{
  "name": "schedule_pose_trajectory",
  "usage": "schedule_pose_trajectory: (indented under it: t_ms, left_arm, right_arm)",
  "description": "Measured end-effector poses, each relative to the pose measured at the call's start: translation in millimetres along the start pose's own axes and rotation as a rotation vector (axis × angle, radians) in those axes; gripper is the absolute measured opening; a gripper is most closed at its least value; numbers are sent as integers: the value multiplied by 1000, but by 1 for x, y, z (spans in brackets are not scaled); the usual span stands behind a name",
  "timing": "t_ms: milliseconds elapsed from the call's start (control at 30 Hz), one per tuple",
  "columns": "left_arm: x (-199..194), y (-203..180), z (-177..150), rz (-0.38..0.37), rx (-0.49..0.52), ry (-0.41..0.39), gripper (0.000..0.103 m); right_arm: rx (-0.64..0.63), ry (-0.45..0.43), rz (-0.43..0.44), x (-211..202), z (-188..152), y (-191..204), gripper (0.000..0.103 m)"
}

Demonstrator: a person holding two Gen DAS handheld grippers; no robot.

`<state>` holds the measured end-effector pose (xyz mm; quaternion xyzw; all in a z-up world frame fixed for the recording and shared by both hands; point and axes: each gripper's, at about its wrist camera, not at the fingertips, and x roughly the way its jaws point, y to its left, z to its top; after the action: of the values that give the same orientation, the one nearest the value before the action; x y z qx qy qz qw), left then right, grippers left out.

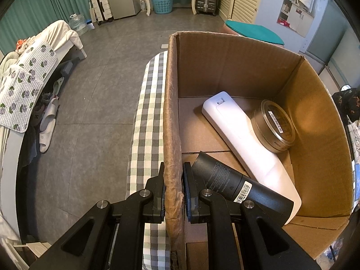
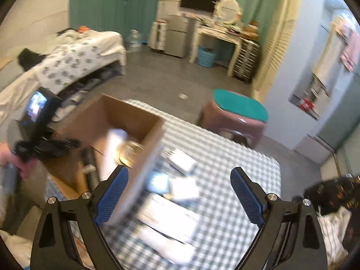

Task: Organize rigid objects
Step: 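Grasp the white square charger with the right gripper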

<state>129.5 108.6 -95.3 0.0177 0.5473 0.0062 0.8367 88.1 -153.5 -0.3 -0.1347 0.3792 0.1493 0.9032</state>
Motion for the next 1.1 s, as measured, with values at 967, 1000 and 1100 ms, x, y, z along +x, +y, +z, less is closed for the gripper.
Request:
schedule_pose_trajectory:
  t_ms: [967, 1000, 1100]
  left_arm:
    - [0, 0, 0, 5, 4, 0, 11]
    - [0, 0, 0, 5, 4, 0, 11]
    - [0, 1, 0, 4, 3, 0, 11]
  right_arm:
    - [90, 267, 90, 158, -43, -21, 67]
    - [89, 270, 90, 161, -41, -20, 67]
    - [86, 283, 96, 171, -39, -17, 59]
